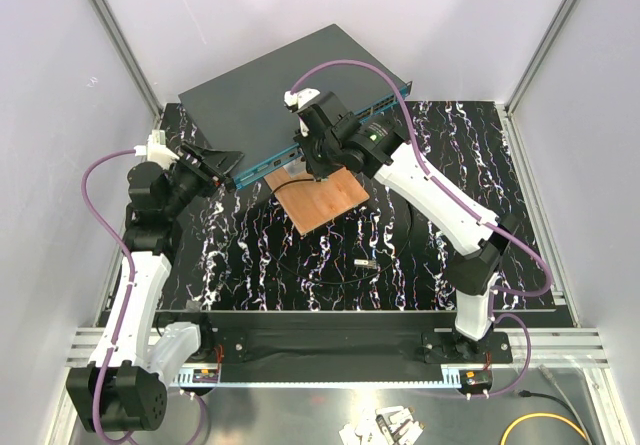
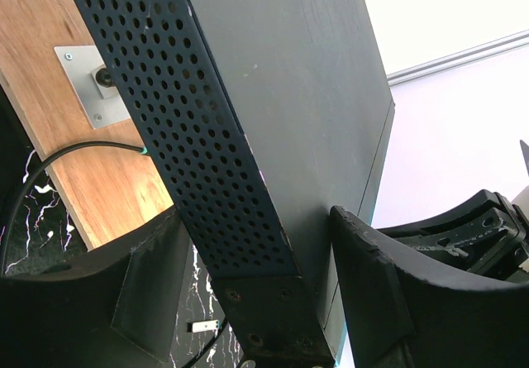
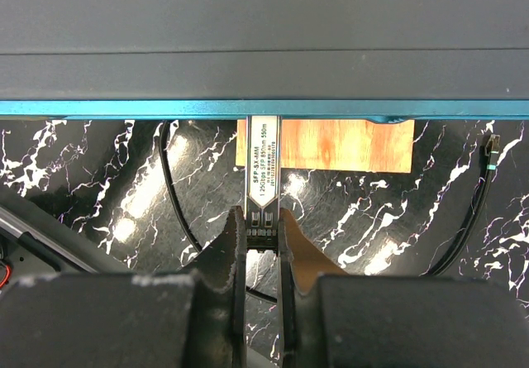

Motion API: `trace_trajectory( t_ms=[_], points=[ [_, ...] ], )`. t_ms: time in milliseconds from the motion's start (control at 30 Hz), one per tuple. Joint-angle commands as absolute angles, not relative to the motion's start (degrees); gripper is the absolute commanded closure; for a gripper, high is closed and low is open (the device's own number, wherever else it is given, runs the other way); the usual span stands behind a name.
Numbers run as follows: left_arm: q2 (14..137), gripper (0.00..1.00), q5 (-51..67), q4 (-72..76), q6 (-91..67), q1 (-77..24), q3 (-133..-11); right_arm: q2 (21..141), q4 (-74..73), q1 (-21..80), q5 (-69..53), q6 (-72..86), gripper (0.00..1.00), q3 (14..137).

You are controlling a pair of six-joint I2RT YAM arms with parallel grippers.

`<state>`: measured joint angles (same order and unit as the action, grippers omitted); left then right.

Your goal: Insert the plug into the switch port

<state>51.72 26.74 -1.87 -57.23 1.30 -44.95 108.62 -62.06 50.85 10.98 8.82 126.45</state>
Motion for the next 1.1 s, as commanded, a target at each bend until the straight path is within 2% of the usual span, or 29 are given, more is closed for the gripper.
trace_trajectory(
  t_ms=[0,1067],
  points=[
    [51.42,0.74,29.97,3.87,-53.88,-1.58,-45.18,108.54,-61.26,51.42,10.9,9.32,1.0,129.2],
    [51.33,0.75,29.79,3.6,-53.44,-1.93,-45.26,111.8,-61.26,51.68,16.52,5.8,1.0,133.51]
  ],
)
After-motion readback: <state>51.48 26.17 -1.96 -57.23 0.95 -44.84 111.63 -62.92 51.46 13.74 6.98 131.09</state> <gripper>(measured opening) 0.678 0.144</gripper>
